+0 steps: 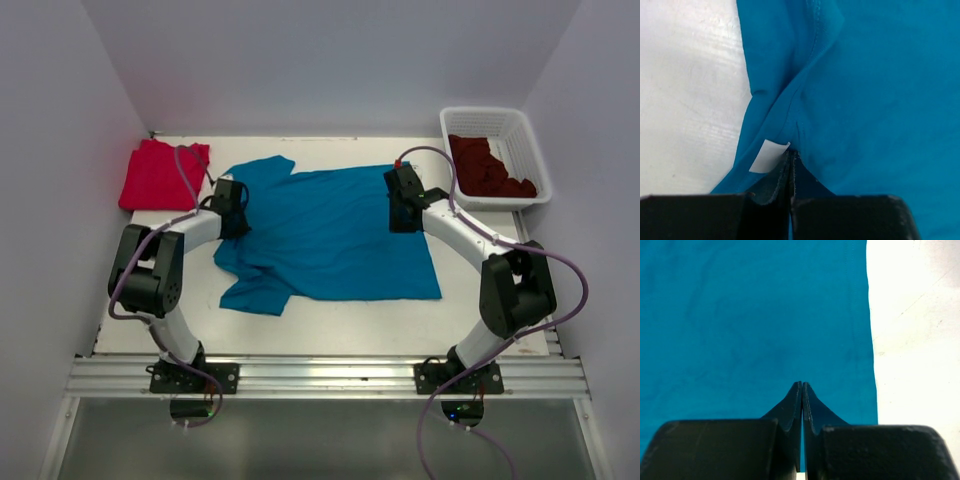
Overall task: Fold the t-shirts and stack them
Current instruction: Flatten the tshirt out
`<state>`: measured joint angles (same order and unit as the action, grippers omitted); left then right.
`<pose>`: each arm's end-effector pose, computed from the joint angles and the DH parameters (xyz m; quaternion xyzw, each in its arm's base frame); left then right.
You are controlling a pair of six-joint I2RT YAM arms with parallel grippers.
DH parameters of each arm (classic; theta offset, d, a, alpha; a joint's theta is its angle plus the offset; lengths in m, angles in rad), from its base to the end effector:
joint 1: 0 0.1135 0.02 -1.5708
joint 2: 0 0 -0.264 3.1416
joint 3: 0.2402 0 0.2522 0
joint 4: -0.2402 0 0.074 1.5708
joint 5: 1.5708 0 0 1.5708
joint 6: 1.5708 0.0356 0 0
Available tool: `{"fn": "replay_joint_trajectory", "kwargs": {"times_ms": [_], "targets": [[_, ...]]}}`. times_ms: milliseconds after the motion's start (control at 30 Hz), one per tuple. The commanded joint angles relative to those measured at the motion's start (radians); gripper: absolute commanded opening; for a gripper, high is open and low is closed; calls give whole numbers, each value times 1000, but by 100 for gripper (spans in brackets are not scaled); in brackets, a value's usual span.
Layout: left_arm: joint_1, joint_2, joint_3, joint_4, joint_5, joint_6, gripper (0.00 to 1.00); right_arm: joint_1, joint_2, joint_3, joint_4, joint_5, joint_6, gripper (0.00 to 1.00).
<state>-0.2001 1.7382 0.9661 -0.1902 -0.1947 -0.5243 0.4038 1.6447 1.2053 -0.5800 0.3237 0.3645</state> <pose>0.3381 -0.0616 0.1565 -0.1820 0.9324 -0.0189 0.3117 0.3200 0.1244 0.2351 0.0252 0.9503 -0.0431 0.3072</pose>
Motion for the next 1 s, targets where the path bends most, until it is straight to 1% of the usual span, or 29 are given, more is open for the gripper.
{"fn": "replay_joint_trajectory", "kwargs": {"times_ms": [0,67,167,300,367,467,533,567,633,667,767,967], "targets": [[19,44,95,9,-26,35,0,-3,-14,-7,-12,17,-13,0],[22,49,123,-24,-69,26,0,-3,-14,-9,-12,18,-13,0],[31,31,122,-84,-185,-6,0,-2,-13,-9,-9,18,-13,0],[50,-8,88,-103,-247,-51,0,-3,3,-6,-7,18,-12,0],[68,-6,79,-109,-252,-57,0,-3,7,-3,-9,17,-12,0],[91,27,91,-133,-212,-65,0,-2,23,5,-18,20,-9,0],[94,3,53,-76,-171,-56,0,-2,41,11,-17,35,-2,0],[93,-14,34,-10,-131,-52,0,-3,55,17,-11,43,1,0],[94,-57,10,38,-88,-36,0,-8,90,43,5,60,8,0],[94,-62,14,55,-50,-26,0,-16,151,63,0,55,13,0],[93,-62,51,60,3,3,0,-17,258,144,-4,41,25,0],[91,-69,63,109,87,36,0,-25,371,269,3,35,28,0]]}}
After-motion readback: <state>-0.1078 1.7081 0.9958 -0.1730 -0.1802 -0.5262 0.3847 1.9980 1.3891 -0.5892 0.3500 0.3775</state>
